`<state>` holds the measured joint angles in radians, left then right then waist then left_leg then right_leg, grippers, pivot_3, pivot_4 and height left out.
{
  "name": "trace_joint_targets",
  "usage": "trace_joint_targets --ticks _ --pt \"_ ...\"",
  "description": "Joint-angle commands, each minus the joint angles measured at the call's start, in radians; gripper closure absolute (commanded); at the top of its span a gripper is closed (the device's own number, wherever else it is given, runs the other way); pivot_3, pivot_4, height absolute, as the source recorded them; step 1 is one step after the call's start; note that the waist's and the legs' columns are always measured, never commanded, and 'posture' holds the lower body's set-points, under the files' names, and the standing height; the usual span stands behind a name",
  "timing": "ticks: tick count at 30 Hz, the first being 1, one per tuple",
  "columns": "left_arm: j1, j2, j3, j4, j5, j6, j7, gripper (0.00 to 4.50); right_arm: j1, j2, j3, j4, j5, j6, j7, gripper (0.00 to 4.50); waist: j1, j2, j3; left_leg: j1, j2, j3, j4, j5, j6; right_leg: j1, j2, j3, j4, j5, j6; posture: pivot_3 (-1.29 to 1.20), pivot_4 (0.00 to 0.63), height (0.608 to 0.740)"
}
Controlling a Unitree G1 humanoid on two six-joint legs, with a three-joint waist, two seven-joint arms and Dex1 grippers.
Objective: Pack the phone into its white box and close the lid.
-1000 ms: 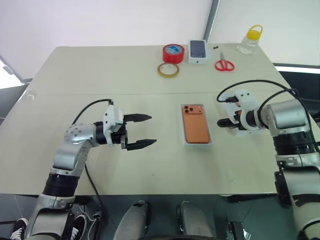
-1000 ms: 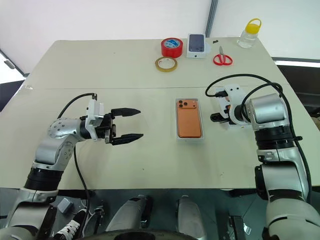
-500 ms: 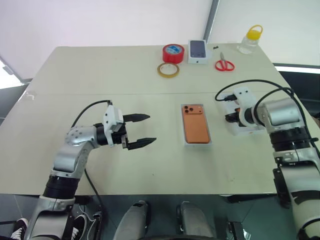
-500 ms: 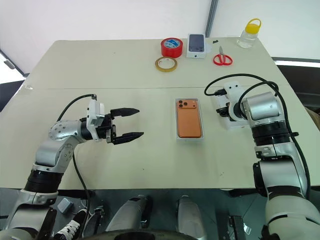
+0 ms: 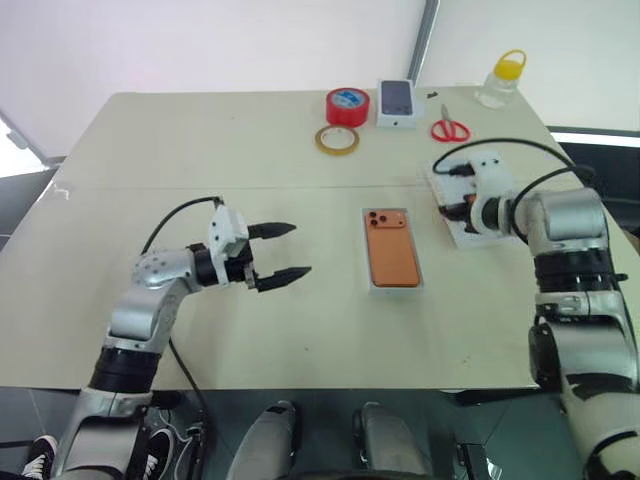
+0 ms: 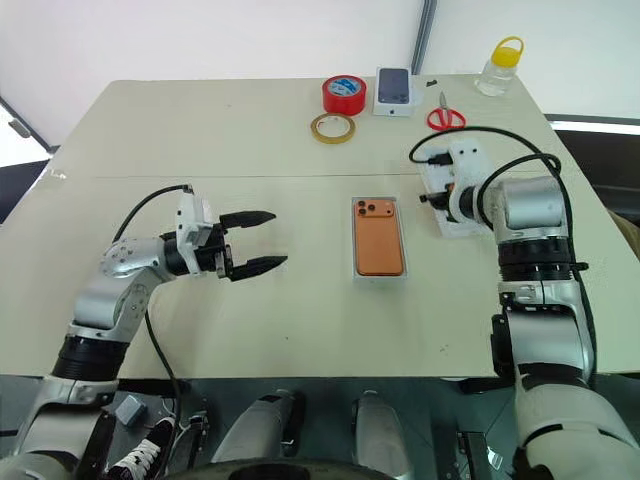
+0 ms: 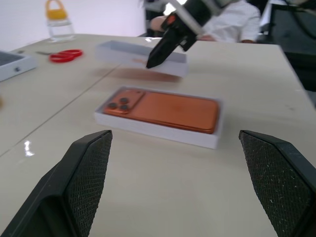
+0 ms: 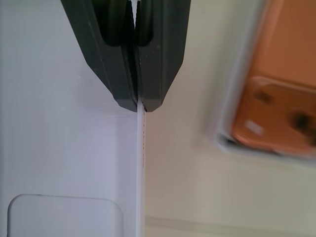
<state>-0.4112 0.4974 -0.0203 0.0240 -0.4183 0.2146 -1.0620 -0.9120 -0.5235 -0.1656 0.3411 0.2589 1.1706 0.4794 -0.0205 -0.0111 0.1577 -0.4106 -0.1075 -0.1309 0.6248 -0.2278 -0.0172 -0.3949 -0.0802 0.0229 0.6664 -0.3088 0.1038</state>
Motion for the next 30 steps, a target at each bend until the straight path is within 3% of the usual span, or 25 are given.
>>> trace_joint_targets --ticks 1,6,9,13,18,21,28,30 --pt "-0.012 -0.010 0.039 -0.005 -0.013 0.029 0.061 0.15 -0.025 0.092 -0.159 -0.121 0.161 0.018 0.018 4.44 -0.001 0.000 0.000 0.000 0.000 0.000 0.000 0.000 0.000 0.000 0.000 0.000 0.000 0.000 0.000 0.00 0.150 0.740" --pt "-0.008 -0.045 0.089 -0.034 -0.030 0.036 0.167 0.15 -0.014 0.330 -0.437 -0.287 0.422 0.229 -0.067 4.44 0.002 0.000 0.000 0.000 0.000 -0.001 -0.002 0.001 -0.001 -0.002 0.000 0.000 0.002 0.000 0.000 0.00 0.150 0.740" --pt "-0.007 -0.051 0.101 -0.045 -0.035 0.042 0.192 0.15 0.016 0.433 -0.513 -0.395 0.490 0.358 -0.128 4.44 0.003 0.000 0.000 0.000 0.000 -0.001 -0.002 0.001 -0.001 -0.002 0.000 0.000 0.002 0.000 0.000 0.00 0.150 0.740" --pt "-0.025 -0.069 0.120 -0.043 -0.046 0.045 0.230 0.15 0.102 0.529 -0.542 -0.463 0.617 0.444 -0.215 4.44 0.005 0.000 0.000 0.000 0.000 -0.001 -0.002 0.001 -0.001 -0.002 -0.001 0.000 0.002 0.000 0.000 0.00 0.150 0.740" --pt "-0.039 -0.085 0.116 -0.047 -0.094 0.097 0.234 0.15 0.213 0.532 -0.481 -0.470 0.760 0.444 -0.322 4.44 0.000 0.001 0.000 0.000 0.000 0.000 -0.002 0.001 -0.001 -0.003 -0.001 0.001 0.002 0.000 0.000 0.00 0.150 0.740" --pt "-0.035 -0.099 0.112 -0.056 -0.133 0.144 0.232 0.95 0.203 0.532 -0.507 -0.414 0.829 0.444 -0.406 4.50 -0.007 0.001 0.000 0.000 0.000 0.000 -0.003 0.001 -0.001 -0.003 0.000 0.001 0.003 0.000 0.000 0.00 0.150 0.740" --pt "-0.031 -0.152 0.070 -0.051 -0.093 0.123 0.266 4.46 0.223 0.528 -0.498 -0.326 1.032 0.444 -0.575 4.50 -0.020 0.001 0.000 0.000 0.000 0.000 -0.003 0.001 -0.001 -0.003 0.000 0.001 0.004 0.000 0.000 0.00 0.150 0.740" --pt "-0.048 -0.171 0.083 -0.046 -0.102 0.132 0.292 4.49 0.219 0.534 -0.498 -0.320 1.079 0.444 -0.621 4.50 -0.023 0.001 0.000 0.000 0.000 0.000 -0.002 0.001 -0.001 -0.003 0.000 0.001 0.004 0.000 0.000 0.00 0.150 0.740"
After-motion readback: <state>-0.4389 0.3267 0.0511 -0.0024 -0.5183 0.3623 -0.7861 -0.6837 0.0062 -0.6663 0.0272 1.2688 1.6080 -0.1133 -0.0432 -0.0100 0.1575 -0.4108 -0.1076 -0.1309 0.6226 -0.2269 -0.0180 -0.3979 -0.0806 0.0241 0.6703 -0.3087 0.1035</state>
